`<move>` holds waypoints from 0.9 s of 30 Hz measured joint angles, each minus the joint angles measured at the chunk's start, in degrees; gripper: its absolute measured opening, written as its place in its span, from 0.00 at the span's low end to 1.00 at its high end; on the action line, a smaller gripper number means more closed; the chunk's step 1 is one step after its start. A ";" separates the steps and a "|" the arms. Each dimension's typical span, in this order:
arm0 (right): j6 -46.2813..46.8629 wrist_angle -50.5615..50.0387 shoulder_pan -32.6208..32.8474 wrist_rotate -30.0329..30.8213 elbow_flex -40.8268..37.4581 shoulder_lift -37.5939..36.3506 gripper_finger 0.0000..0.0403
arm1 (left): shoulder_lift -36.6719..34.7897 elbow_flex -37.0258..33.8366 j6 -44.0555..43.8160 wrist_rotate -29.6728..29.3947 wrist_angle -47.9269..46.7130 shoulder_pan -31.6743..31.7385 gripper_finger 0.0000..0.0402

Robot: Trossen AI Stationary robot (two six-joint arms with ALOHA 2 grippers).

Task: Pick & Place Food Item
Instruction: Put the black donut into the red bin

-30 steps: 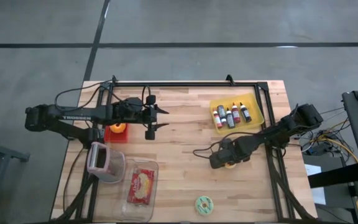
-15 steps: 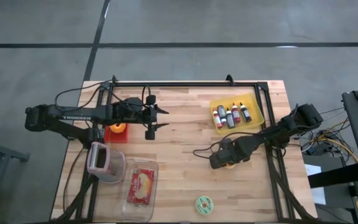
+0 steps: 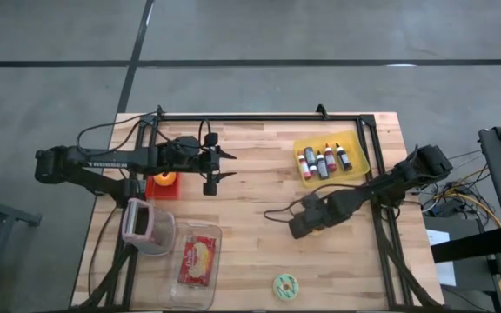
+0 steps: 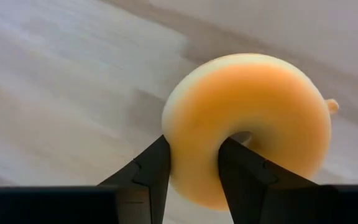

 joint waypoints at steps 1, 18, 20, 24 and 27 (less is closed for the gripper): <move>-1.66 0.04 -0.02 1.23 0.93 0.00 0.30 | 0.00 0.00 0.00 0.00 0.00 0.00 0.55; -43.18 -0.11 4.76 45.69 20.92 -0.11 0.28 | 0.00 0.00 -0.21 -0.09 -0.22 0.00 0.55; -43.77 -0.09 6.23 56.06 21.52 -0.11 0.27 | 0.00 0.00 -0.48 -0.08 -0.22 0.00 0.55; -44.61 0.09 8.11 69.75 20.72 -0.13 0.27 | -0.02 0.00 -0.92 0.07 -0.22 0.00 0.55; -44.57 0.76 8.28 70.20 19.23 0.45 0.27 | -0.02 0.00 -1.04 0.07 -0.22 0.00 0.55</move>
